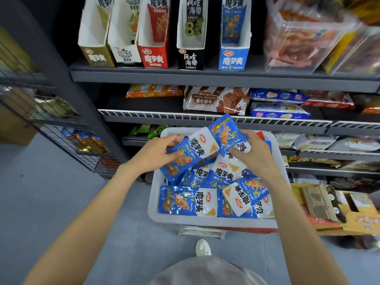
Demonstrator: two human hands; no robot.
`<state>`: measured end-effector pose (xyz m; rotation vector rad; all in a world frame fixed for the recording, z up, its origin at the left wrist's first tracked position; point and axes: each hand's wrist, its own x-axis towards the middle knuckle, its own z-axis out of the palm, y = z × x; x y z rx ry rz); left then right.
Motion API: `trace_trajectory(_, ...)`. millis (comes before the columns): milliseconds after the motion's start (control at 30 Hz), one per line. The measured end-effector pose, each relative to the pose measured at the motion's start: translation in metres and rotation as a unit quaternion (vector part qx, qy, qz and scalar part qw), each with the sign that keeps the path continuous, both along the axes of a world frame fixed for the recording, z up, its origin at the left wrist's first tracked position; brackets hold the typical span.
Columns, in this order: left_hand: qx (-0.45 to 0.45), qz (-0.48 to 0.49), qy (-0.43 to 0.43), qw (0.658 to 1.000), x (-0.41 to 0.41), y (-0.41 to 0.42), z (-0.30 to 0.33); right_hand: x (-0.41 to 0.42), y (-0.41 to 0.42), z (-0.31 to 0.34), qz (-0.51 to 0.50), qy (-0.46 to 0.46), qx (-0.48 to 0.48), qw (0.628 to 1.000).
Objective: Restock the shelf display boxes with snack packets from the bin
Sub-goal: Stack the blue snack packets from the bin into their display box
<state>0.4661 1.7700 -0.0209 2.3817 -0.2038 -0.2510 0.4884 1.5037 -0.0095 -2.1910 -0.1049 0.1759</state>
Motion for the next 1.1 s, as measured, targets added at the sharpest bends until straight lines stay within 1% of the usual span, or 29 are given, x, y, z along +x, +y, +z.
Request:
trace_trajectory(67,-0.109,0.076,-0.003,0.991,-0.007,0.006,0.001,-0.002,-0.004,0.011,0.028,0.009,0.029,0.999)
trace_trajectory(133,-0.194,0.151,-0.015,0.969,-0.013,0.007,0.001,0.0,-0.007,0.015,0.053,-0.014,0.009,0.998)
trace_trajectory(200,-0.251,0.209,-0.037,0.944,-0.017,0.004,0.004,0.004,-0.008,0.018,0.037,-0.067,-0.029,0.997)
trace_trajectory(233,-0.272,0.23,-0.051,0.933,-0.018,0.002,0.007,0.006,-0.007,0.021,0.015,-0.087,-0.031,0.996)
trace_trajectory(267,-0.289,0.243,-0.069,0.924,-0.018,0.0,0.009,0.009,-0.006,0.024,-0.01,-0.094,-0.009,0.995)
trace_trajectory(333,-0.31,0.253,-0.104,0.911,-0.015,-0.005,0.021,0.015,-0.005,0.034,-0.054,-0.103,0.066,0.991)
trace_trajectory(400,-0.321,0.241,-0.135,0.906,-0.004,-0.008,0.04,0.024,-0.006,0.051,-0.062,-0.15,0.097,0.982)
trace_trajectory(467,-0.321,0.223,-0.169,0.905,0.013,-0.014,0.064,0.036,-0.008,0.071,-0.038,-0.198,0.109,0.973)
trace_trajectory(600,-0.272,0.17,-0.218,0.922,0.06,-0.027,0.11,0.064,-0.014,0.117,-0.02,-0.265,0.096,0.959)
trace_trajectory(633,-0.263,0.159,-0.223,0.925,0.073,-0.031,0.119,0.07,-0.015,0.128,-0.018,-0.281,0.101,0.954)
trace_trajectory(700,-0.255,0.145,-0.233,0.927,0.103,-0.038,0.134,0.084,-0.017,0.148,-0.015,-0.296,0.139,0.945)
trace_trajectory(767,-0.268,0.136,-0.241,0.923,0.132,-0.046,0.151,0.099,-0.018,0.165,-0.016,-0.321,0.174,0.931)
trace_trajectory(900,-0.279,0.114,-0.263,0.917,0.19,-0.057,0.177,0.134,-0.016,0.193,-0.058,-0.412,0.183,0.891)
trace_trajectory(1000,-0.287,0.113,-0.254,0.917,0.231,-0.06,0.181,0.167,-0.007,0.203,-0.086,-0.434,0.183,0.878)
trace_trajectory(1067,-0.294,0.106,-0.254,0.915,0.253,-0.065,0.18,0.189,0.002,0.201,-0.096,-0.435,0.162,0.881)
trace_trajectory(1100,-0.281,0.104,-0.256,0.919,0.26,-0.067,0.18,0.2,0.005,0.198,-0.103,-0.431,0.145,0.885)
